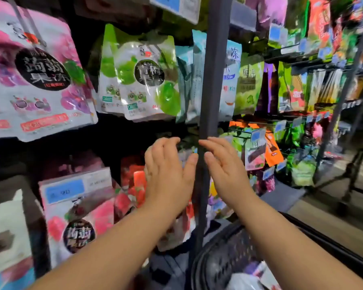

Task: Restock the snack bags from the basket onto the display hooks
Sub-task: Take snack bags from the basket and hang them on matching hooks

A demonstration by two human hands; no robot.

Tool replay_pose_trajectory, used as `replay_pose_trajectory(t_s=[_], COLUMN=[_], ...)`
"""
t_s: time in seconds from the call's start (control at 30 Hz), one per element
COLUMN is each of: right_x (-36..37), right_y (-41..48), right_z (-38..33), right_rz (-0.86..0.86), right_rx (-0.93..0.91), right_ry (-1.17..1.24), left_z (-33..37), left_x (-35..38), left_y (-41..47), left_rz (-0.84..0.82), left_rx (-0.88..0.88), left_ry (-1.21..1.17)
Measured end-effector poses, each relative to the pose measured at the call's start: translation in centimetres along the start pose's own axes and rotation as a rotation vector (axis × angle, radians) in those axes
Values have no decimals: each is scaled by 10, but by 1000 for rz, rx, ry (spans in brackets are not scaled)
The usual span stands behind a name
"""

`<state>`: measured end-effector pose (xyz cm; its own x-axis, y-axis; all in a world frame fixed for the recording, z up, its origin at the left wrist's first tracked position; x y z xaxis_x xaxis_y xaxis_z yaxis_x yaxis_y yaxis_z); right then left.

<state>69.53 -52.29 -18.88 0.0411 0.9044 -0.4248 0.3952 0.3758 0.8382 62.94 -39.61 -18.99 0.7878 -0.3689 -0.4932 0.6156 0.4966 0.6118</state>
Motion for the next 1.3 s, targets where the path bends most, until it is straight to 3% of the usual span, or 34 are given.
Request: replay_pose_trajectory(t_s=[0.17,0.37,0.53,0.7,0.9,1.03,1.3], right_x=[-25,-59,-98,-98,-54,-41,-31], right_y=[-90,-213,-319,-386,-421,-440,-432], right_z=[38,106,140,146,151,156,139], right_rz=[-115,-408,-647,-902,-1138,-1307,-1193], right_rx=[82,352,630,738,732,635,575], right_ry=[-70,-247,-350,-386,-244,-278,-166], left_z=[7,-3,-17,-19,-26,-28,-26], left_x=[76,168,204,209,209,208,206], left_y=[-83,-197,-245,-247,-245,-245,-247], left_rz=[-273,-803,-1024,-1036,-1017,-1006,-1000], left_rx=[63,135,190,207,166,163,142], left_ry=[-59,96,243,303,299,312,316])
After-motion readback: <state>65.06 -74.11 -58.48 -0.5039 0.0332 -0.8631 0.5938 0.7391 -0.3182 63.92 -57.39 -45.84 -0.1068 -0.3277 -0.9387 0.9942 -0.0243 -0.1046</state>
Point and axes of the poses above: each hand's wrist, its own y-axis towards the middle knuckle, its own x-axis out of the palm, z = x × y, the point moved 10 cm from there along y, towards the middle knuckle, and after that the axes turned 12 degrees about -x, right-handed, at the moved point
